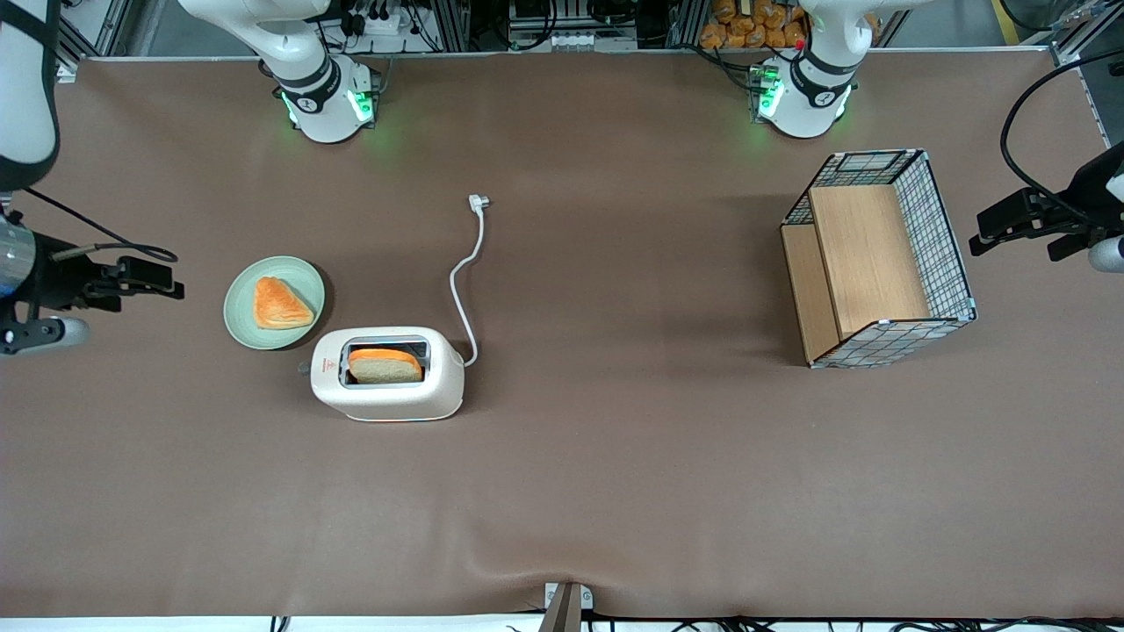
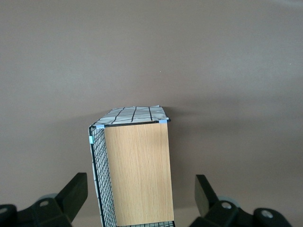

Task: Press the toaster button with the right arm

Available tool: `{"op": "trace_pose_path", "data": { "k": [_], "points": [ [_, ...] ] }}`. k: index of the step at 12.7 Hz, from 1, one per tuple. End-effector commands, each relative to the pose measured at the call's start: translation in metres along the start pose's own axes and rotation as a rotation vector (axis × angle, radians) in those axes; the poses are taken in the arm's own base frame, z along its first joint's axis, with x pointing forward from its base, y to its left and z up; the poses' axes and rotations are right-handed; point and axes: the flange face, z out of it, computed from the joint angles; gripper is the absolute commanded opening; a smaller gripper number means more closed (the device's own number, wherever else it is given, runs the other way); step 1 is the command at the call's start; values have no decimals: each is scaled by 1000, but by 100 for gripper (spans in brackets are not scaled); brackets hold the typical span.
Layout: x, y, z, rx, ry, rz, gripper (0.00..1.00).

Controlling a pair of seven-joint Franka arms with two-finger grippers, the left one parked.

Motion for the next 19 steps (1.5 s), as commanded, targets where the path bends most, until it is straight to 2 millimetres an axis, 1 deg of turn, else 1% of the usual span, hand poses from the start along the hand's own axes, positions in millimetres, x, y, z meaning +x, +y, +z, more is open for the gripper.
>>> {"op": "trace_pose_path", "data": {
  "k": [1, 4, 6, 8, 11, 13, 15, 17, 19],
  "points": [
    [-9, 4, -19, -47, -16, 105, 100],
    [-20, -7, -36, -43, -6, 152, 100],
    [-21, -12, -39, -45, -2, 152, 100],
    [-21, -14, -59, -49, 36, 136, 100],
    [-28, -12, -61, -57, -1, 147, 100],
    [-32, -13, -75, -90, 12, 146, 100],
    [-40, -23, -76, -94, -30, 140, 100],
    [-60, -30, -96, -87, -1, 131, 100],
    [-67, -29, -97, -80, 8, 131, 100]
  ]
}}
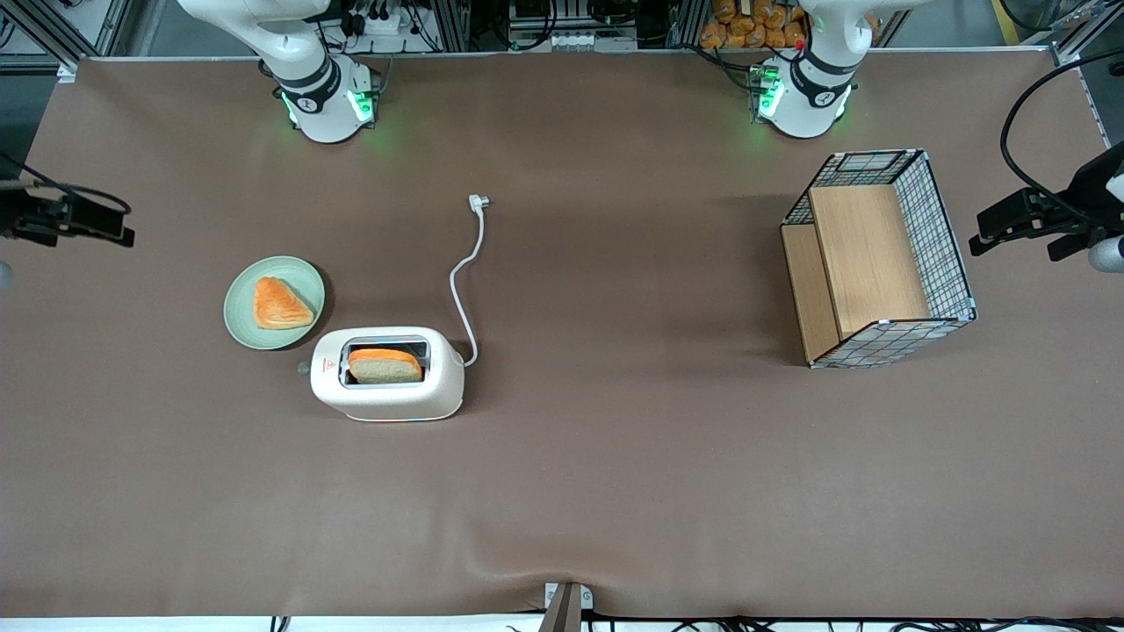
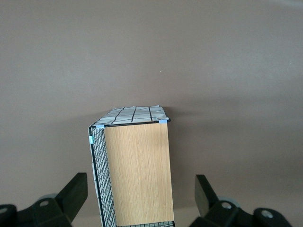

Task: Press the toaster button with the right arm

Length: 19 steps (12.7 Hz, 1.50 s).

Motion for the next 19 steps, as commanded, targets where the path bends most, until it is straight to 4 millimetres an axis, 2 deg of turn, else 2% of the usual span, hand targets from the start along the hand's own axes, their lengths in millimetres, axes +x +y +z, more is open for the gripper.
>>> {"op": "trace_pose_path", "data": {
  "k": [1, 2, 6, 11, 14, 19],
  "points": [
    [-16, 0, -7, -13, 15, 15, 100],
    [-19, 0, -11, -10, 33, 16, 100],
    [-36, 4, -5, 1, 71, 50, 100],
    [-34, 3, -18, -8, 82, 122, 100],
    [-27, 3, -24, -16, 58, 125, 100],
    [-31, 6, -28, -13, 55, 129, 100]
  ]
}}
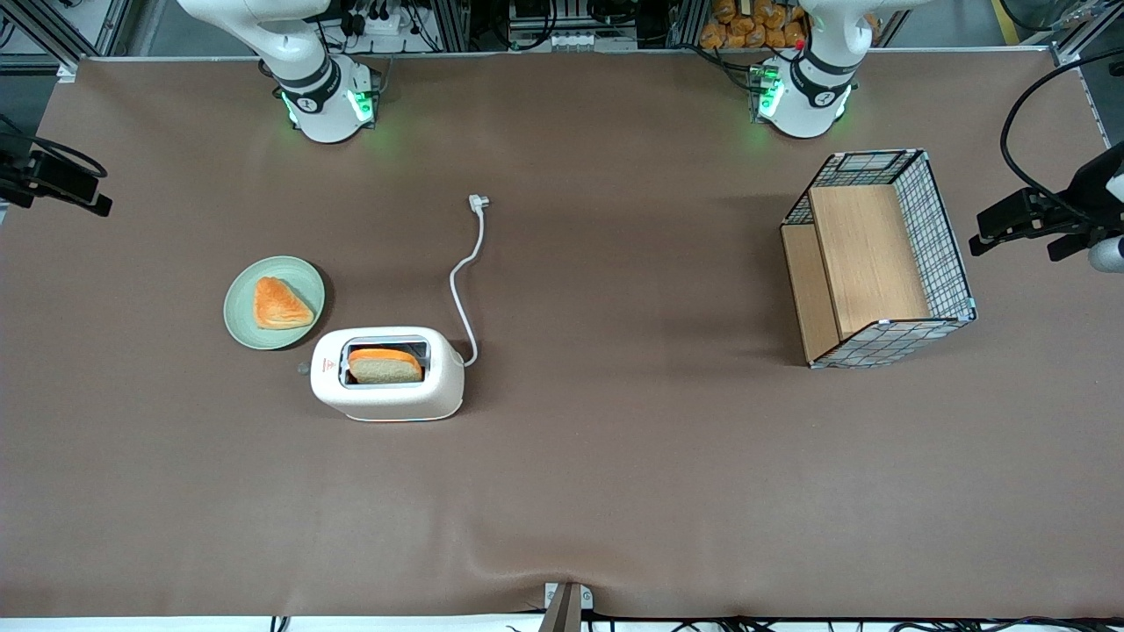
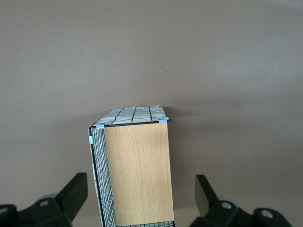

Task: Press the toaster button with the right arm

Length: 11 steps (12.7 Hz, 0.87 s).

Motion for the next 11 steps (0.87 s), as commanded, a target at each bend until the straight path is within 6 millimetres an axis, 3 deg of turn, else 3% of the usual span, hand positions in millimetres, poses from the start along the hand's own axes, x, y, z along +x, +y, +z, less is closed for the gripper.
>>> {"op": "trace_pose_path", "data": {
  "k": [1, 3, 11],
  "points": [
    [0, 3, -6, -20, -8, 22, 100],
    [1, 10, -6, -11, -10, 35, 100],
    [0, 2, -6, -18, -9, 14, 100]
  ]
}}
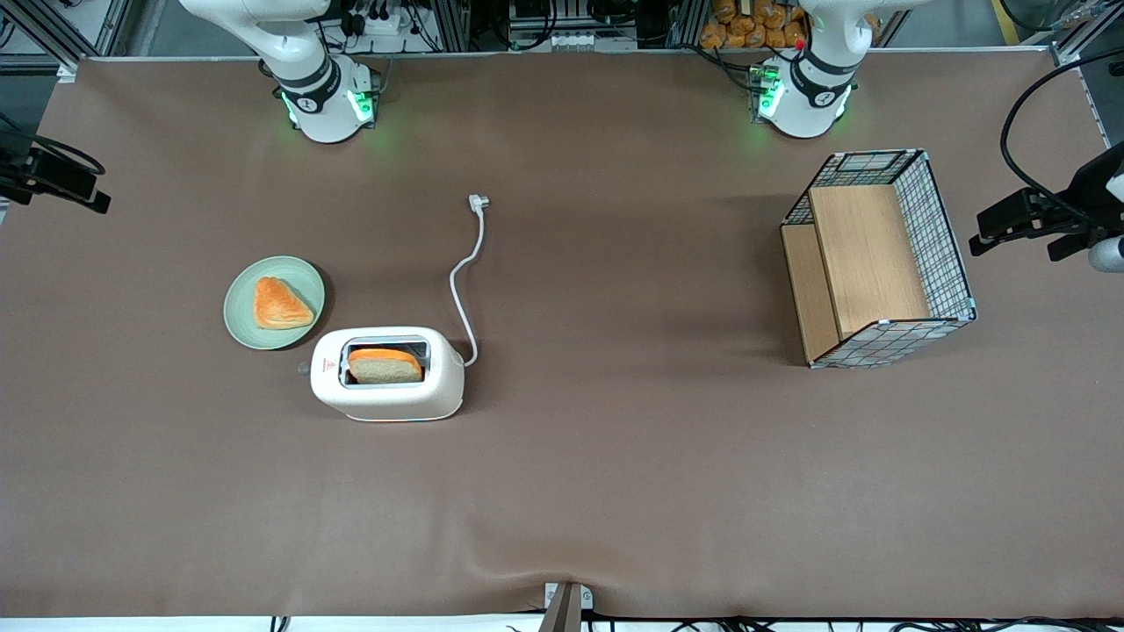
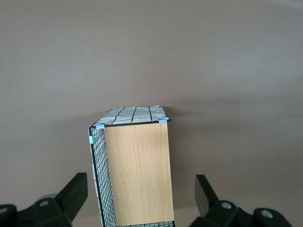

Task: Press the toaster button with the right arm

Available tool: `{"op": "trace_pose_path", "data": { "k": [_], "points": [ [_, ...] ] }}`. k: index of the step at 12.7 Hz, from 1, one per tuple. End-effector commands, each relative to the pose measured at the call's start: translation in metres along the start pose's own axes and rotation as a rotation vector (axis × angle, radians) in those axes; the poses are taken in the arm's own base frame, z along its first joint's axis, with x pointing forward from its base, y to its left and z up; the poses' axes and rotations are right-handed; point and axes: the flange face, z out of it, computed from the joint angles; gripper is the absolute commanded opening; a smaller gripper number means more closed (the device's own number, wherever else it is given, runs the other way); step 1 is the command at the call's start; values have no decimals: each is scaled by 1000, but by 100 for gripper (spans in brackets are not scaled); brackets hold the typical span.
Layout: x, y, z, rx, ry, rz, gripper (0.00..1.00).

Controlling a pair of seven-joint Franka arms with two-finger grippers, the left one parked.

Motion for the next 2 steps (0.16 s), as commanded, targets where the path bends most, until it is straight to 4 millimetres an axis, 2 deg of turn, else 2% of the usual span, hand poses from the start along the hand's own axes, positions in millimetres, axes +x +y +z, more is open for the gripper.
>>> {"op": "trace_pose_path", "data": {
  "k": [1, 2],
  "points": [
    [1, 1, -6, -21, 0, 11, 100],
    [1, 0, -6, -19, 0, 14, 100]
  ]
}}
